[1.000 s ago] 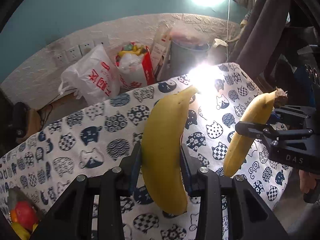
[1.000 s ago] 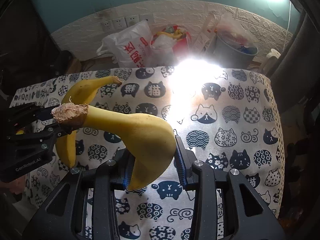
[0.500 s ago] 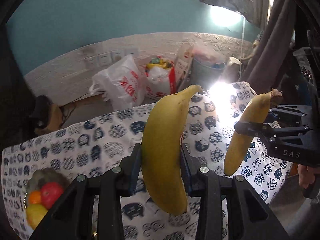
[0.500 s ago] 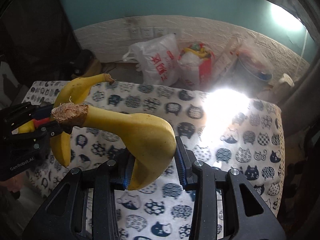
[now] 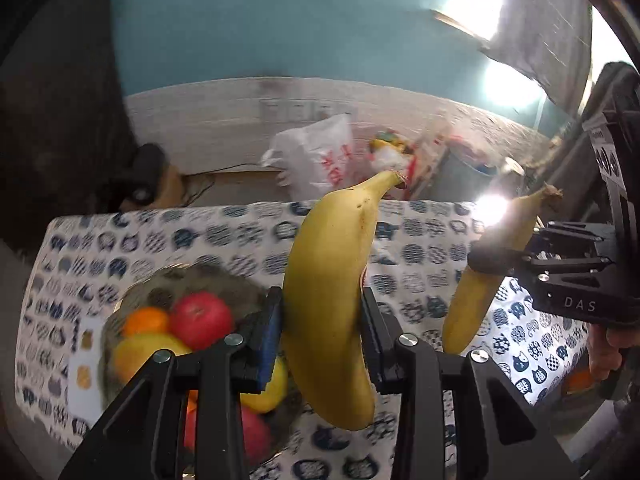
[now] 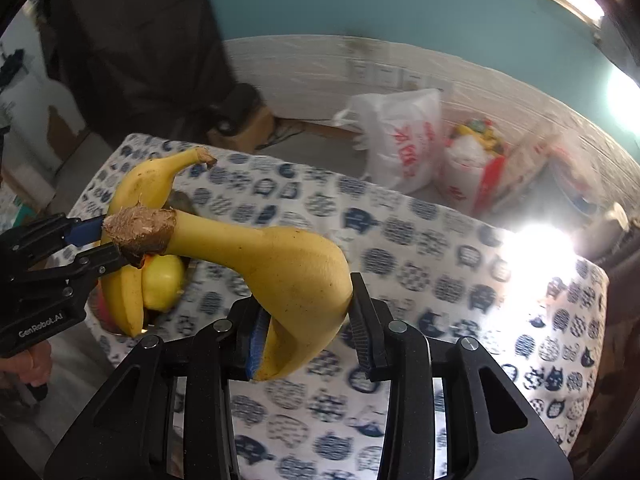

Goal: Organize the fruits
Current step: 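Lift both bananas and carry them over the green glass plate, then lower and release the banana from the left gripper while the right gripper releases its banana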

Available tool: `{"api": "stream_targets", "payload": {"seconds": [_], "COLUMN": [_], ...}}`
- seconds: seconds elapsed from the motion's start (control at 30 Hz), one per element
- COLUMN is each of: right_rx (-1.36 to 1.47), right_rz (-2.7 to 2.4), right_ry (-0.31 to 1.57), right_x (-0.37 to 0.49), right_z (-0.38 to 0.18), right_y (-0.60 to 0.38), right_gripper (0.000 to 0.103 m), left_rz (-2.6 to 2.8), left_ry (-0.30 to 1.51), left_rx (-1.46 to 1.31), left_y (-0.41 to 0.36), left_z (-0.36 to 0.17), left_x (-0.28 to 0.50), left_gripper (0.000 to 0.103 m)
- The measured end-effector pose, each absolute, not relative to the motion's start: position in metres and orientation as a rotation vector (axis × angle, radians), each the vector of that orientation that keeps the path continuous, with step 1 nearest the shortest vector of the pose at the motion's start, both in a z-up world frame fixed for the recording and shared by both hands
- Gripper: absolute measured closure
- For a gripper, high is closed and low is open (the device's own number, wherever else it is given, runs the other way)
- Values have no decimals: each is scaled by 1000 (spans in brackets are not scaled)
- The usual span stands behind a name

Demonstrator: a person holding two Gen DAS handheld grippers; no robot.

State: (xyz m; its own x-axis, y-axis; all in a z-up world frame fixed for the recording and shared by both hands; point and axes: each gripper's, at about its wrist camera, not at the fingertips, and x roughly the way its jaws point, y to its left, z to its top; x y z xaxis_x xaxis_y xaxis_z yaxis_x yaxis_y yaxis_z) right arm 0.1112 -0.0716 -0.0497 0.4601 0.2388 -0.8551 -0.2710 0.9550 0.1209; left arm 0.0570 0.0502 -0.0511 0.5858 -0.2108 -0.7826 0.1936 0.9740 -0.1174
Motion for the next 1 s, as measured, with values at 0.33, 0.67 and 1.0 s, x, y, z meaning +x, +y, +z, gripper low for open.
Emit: {"api": "stream_targets", "payload": {"seconds": [0.33, 0.67, 1.0], "right_rx": [-89, -105, -164], "right_rz": [427, 481, 490], "right_ry": [1061, 1104, 1149], "right_x": [117, 131, 140], "right_z": [-48, -56, -74], "right_y": [12, 66, 99], "right_gripper": [68, 68, 68], "left_rz": [-119, -28, 34], "left_ry": [907, 925, 1006], "left_rx": [-110, -195, -284], "left_y": [124, 181, 219], "left_z": [-47, -54, -94], "left_x": [36, 28, 26], "left_gripper": [66, 66, 66]}}
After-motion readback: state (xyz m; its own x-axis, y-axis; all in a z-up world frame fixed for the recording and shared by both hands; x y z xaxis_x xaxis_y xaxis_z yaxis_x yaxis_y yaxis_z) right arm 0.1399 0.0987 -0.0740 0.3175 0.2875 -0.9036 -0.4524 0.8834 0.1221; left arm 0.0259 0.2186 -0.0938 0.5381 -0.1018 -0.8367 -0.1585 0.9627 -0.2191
